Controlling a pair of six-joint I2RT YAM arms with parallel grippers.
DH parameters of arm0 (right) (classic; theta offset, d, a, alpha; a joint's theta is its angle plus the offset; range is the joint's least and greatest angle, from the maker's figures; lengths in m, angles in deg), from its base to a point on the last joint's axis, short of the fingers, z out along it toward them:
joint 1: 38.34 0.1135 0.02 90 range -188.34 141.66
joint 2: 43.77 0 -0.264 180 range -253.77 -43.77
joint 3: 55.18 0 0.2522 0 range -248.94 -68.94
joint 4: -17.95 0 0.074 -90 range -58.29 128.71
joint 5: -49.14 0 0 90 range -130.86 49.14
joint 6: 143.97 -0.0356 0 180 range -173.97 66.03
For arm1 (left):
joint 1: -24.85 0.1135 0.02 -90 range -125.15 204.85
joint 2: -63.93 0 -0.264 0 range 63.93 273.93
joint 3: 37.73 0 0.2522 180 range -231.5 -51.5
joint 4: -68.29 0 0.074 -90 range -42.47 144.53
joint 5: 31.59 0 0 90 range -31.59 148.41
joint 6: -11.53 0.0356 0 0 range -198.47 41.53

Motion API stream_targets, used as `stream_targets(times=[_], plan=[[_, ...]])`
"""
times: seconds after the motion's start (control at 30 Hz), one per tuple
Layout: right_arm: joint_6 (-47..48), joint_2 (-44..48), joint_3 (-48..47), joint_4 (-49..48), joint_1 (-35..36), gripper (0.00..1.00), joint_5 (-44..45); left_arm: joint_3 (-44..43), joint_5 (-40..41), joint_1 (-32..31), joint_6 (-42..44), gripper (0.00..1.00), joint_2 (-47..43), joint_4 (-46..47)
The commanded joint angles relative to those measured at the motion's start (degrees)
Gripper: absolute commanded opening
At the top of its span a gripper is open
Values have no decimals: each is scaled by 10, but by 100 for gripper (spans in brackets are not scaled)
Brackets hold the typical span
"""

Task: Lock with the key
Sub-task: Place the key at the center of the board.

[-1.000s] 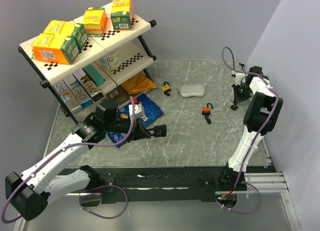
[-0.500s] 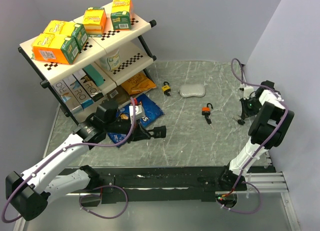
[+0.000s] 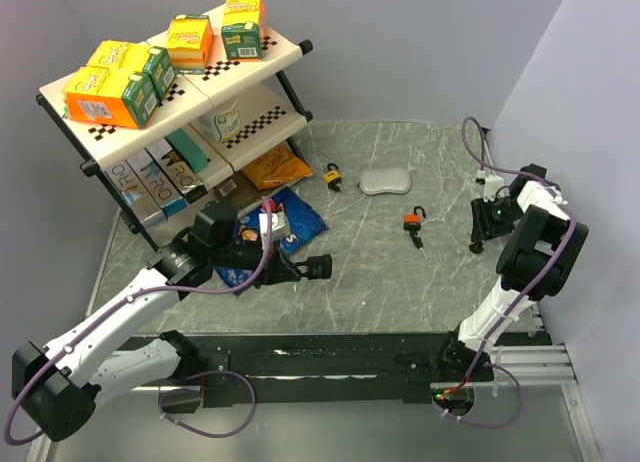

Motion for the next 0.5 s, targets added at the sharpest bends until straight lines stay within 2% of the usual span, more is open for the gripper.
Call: stream_targets(times=[0.0, 0.03, 0.13, 0.17, 0.23, 0.3, 0.43, 0.47], plan=[[6, 38, -40, 40, 6, 55, -32, -12, -32, 2, -5, 1, -15, 40], [7, 42, -53, 46, 8, 57, -37, -12, -33, 1, -5, 1, -14, 37], [17, 75, -73, 62, 22, 73, -63, -16, -39, 2, -42, 1, -9, 31], [23, 85, -77, 68, 28, 86, -78, -18, -40, 1, -52, 1, -6, 31], [26, 121, -84, 81, 43, 99, -127, -21, -46, 2, -89, 1, 6, 35], [27, 166, -76, 82, 57, 99, -172, -26, -65, 2, -127, 1, 23, 38], [38, 263, -31, 69, 154, 99, -216, -22, -92, 2, -205, 1, 40, 73], [40, 312, -17, 59, 179, 99, -223, -22, -95, 2, -228, 1, 46, 86]])
